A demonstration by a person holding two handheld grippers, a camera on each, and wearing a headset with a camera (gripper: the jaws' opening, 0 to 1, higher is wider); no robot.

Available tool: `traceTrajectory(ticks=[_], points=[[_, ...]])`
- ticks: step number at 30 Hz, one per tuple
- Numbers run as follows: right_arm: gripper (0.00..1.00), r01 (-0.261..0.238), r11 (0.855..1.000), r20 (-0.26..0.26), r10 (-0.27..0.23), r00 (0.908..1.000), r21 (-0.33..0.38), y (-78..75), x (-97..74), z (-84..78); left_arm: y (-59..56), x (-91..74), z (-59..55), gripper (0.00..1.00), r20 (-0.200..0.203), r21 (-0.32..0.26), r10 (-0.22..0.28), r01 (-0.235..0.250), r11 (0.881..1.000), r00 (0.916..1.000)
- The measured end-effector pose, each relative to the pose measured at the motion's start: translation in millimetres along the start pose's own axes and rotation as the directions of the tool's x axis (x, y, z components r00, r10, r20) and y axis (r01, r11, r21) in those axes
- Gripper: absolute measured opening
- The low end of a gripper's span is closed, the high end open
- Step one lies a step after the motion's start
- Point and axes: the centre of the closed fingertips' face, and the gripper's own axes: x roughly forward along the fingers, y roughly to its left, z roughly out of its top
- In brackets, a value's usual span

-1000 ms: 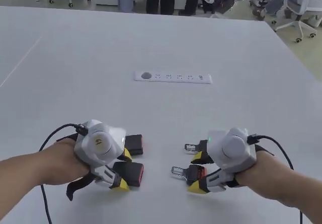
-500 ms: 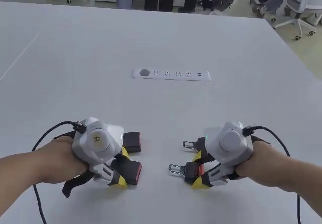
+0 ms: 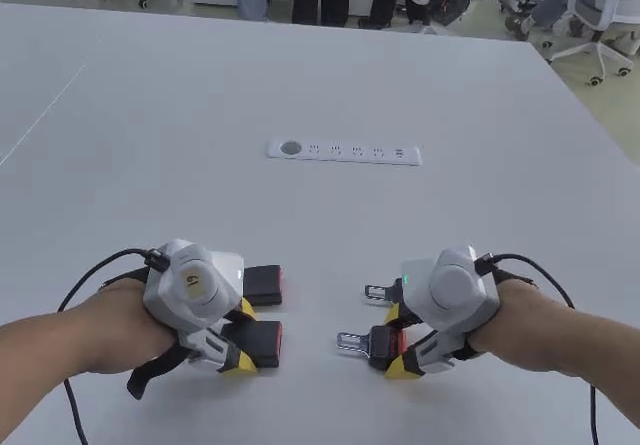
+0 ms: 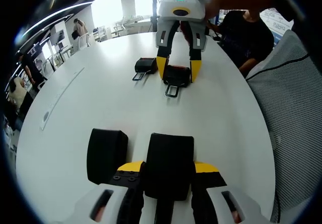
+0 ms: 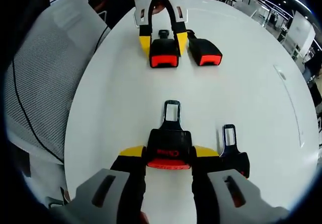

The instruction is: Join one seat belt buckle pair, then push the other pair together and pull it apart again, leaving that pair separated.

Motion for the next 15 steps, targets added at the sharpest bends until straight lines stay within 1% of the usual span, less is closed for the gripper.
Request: traceTrajectory(ticks=[11,15], points=[[0.33,0.003,1.0,-0.01,-0.003,0.9999,0.001,0.5,1.2,0.3,0.4,0.0,-0.5,0.36,0.0,-0.012,0.003,-0.003,1.0,1.0],[0.33,0.006,1.0,-0.006,-0.006,1.0,0.007,2.3,2.6,2.7,-0.1,-0.1,-1.1,0.36,-0.002,-0.014,0.005,-0.005,1.0,1.0]])
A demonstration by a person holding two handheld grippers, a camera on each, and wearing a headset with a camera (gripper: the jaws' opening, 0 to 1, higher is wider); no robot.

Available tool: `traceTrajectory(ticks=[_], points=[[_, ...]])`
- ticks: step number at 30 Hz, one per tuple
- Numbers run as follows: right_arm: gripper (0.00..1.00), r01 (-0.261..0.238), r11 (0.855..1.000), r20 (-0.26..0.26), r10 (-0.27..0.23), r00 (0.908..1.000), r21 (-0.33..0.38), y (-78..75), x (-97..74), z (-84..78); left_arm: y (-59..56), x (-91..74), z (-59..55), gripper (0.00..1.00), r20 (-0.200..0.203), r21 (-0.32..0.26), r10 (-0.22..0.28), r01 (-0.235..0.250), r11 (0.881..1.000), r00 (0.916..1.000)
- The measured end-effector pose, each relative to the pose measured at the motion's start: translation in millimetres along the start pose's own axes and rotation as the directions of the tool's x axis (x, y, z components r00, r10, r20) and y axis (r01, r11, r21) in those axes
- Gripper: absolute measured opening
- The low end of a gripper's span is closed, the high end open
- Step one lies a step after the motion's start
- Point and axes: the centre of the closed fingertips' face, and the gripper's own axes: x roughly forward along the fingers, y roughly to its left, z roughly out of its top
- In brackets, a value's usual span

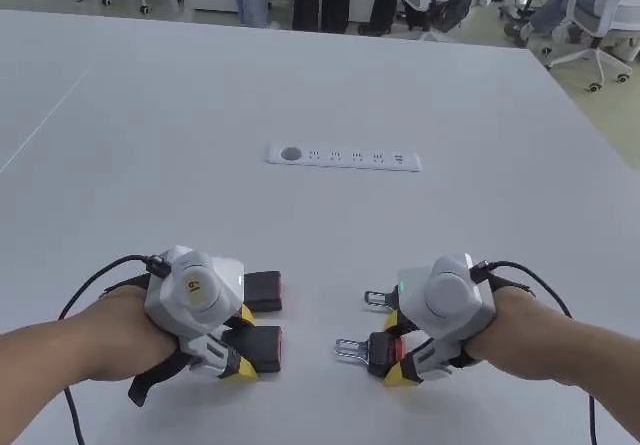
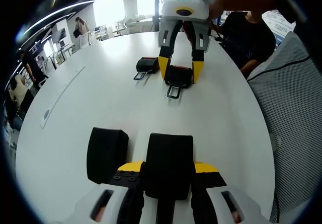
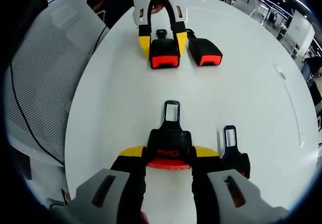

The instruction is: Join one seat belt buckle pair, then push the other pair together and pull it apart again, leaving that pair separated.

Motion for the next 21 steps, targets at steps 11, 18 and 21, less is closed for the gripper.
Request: traceTrajectory(ticks=[11,18,21], points=[[0.33,-0.005,1.0,0.018,0.005,0.9998,-0.002,5.9,7.6,13.0,-0.6,0.1,-1.2,0.36,-0.001,-0.003,0.002,-0.002,1.0,1.0],[0.33,-0.005,1.0,0.038,0.005,0.9993,0.006,7.0,11.9,21.9,0.0,0.3,-0.9,0.35,0.003,-0.004,0.003,-0.003,1.0,1.0],[0.33,-0.006,1.0,0.052,0.005,0.9986,0.011,7.8,14.6,27.4,0.3,0.4,-0.7,0.35,0.005,-0.005,0.003,-0.003,1.0,1.0]])
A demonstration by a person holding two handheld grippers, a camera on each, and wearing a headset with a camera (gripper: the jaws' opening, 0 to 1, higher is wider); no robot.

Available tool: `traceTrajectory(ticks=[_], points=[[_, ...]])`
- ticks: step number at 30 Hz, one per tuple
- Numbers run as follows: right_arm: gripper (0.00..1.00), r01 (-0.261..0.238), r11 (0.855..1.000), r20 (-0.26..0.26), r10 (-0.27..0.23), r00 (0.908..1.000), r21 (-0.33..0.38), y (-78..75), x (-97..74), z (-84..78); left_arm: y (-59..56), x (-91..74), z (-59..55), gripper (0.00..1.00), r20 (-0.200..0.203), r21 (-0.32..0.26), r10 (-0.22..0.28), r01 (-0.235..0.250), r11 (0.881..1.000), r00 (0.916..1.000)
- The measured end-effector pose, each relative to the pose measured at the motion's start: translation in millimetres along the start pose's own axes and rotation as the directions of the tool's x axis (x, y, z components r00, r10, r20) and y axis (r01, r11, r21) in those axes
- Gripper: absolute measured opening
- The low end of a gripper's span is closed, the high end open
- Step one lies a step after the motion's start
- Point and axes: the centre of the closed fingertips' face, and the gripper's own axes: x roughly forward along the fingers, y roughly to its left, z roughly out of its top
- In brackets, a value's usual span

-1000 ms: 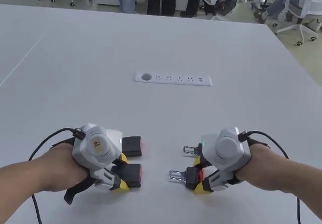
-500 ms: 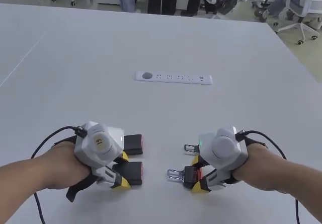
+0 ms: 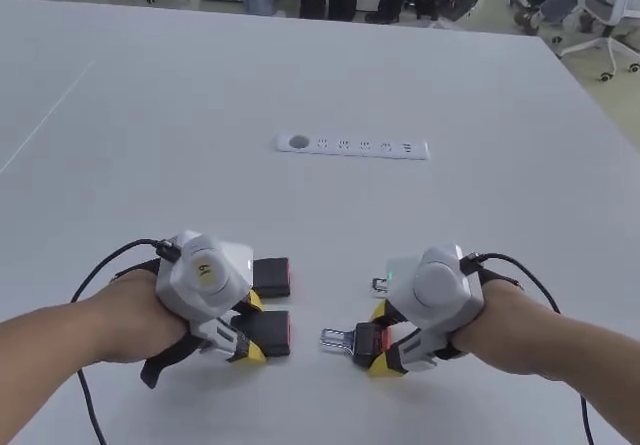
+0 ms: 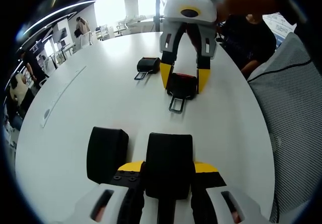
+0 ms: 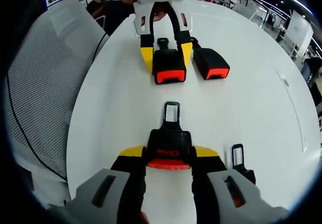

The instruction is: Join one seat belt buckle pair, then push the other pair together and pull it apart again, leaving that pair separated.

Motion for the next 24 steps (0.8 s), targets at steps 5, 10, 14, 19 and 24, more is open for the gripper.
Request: traceTrajectory(ticks=[5,10,14,19,24], points=[[0.33,0.0,1.0,0.014,0.0,0.9999,0.003,1.3,3.4,6.6,0.4,0.0,0.2,0.35,-0.001,-0.001,0.0,0.0,1.0,1.0],[0.33,0.002,1.0,0.024,-0.002,0.9997,0.001,1.5,7.4,14.1,0.2,-0.2,0.3,0.35,-0.003,0.005,-0.004,0.004,1.0,1.0],[0.33,0.005,1.0,0.033,-0.005,0.9995,-0.002,1.2,11.5,21.5,0.1,-0.1,0.4,0.35,-0.003,0.011,-0.007,0.007,1.0,1.0],[0.33,0.006,1.0,0.039,-0.006,0.9992,-0.008,0.3,15.3,28.9,-0.4,-0.2,1.2,0.35,-0.004,0.026,-0.013,0.013,1.0,0.9999],[0.33,0.008,0.999,0.037,-0.006,0.9993,-0.034,0.5,17.3,33.0,-1.4,0.5,2.5,0.35,-0.013,0.054,-0.03,0.03,0.998,0.9995]])
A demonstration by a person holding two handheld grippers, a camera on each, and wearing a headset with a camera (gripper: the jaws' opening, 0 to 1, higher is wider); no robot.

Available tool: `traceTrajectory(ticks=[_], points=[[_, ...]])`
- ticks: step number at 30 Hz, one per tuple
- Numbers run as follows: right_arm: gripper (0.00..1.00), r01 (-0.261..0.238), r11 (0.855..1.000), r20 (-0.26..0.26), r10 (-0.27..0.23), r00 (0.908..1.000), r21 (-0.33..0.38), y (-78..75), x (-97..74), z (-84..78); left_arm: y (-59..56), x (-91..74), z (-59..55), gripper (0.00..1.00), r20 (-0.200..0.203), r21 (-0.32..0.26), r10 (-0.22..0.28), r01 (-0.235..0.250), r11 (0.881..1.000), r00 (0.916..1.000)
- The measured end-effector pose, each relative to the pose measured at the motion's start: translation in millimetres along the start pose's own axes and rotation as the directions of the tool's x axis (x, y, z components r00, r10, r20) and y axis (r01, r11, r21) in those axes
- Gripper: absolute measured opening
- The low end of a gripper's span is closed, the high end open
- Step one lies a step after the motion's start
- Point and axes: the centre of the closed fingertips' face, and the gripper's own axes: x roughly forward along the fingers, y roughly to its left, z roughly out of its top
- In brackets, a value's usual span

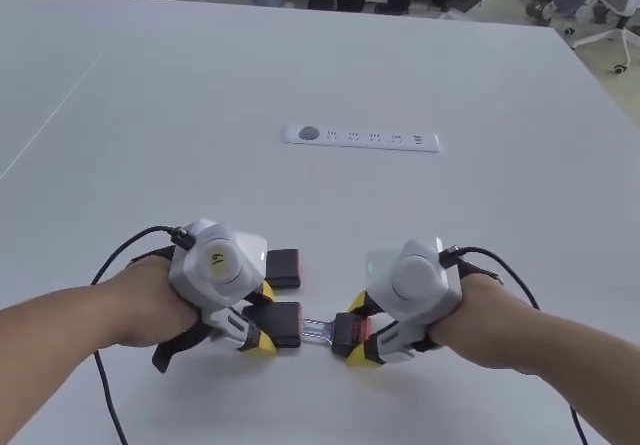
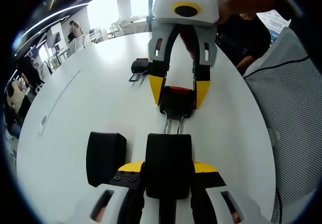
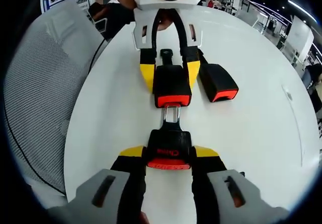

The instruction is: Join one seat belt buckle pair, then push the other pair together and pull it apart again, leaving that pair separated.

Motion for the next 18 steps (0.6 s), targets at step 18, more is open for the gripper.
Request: traceTrajectory(ticks=[18], points=[[0.33,-0.01,1.0,0.014,0.01,0.9999,-0.016,-2.0,4.7,8.7,-0.9,1.6,3.0,0.35,-0.035,0.045,-0.025,0.027,0.999,0.9991]])
